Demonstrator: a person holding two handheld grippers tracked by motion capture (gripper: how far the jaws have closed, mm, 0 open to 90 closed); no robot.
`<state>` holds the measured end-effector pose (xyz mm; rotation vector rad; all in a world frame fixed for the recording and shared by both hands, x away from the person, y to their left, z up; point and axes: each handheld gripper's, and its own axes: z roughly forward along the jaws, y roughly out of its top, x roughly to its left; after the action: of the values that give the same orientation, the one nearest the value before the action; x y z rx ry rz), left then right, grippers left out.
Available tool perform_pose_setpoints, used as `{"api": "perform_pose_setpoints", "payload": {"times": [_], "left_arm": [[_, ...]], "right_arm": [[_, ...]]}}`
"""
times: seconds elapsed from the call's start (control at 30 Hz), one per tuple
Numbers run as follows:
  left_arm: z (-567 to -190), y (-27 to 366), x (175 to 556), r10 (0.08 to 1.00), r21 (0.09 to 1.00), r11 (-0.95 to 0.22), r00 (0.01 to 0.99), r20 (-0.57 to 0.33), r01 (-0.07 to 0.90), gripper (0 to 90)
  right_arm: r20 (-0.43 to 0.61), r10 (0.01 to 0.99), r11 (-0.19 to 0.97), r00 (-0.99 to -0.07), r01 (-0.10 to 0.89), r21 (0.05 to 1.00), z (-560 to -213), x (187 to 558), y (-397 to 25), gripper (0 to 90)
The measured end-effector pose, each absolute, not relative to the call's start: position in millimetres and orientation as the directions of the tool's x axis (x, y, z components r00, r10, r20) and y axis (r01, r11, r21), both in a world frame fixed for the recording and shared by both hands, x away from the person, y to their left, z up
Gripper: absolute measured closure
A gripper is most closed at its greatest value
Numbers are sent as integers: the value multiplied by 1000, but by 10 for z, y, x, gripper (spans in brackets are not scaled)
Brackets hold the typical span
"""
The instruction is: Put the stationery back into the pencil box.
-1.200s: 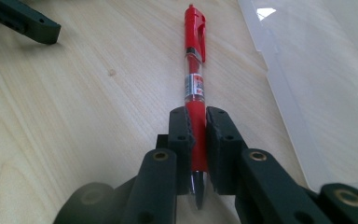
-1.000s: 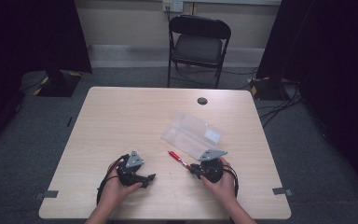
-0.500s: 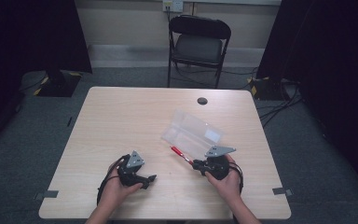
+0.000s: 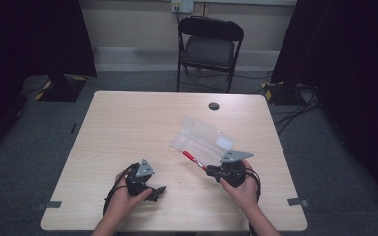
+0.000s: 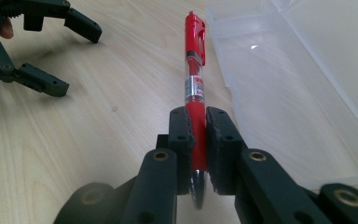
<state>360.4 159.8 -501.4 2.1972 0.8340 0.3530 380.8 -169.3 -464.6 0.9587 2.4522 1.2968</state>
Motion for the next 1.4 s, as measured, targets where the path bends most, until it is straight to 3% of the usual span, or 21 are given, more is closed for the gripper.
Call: {"api": "perform_pose_setpoints", "payload": {"times": [1.4], "left_arm": [[-5020, 1577, 3613, 650, 723, -522, 760, -7, 454, 44]], "right_arm": [[125, 629, 366, -768, 434, 824, -4383, 4087, -1932, 817]]}}
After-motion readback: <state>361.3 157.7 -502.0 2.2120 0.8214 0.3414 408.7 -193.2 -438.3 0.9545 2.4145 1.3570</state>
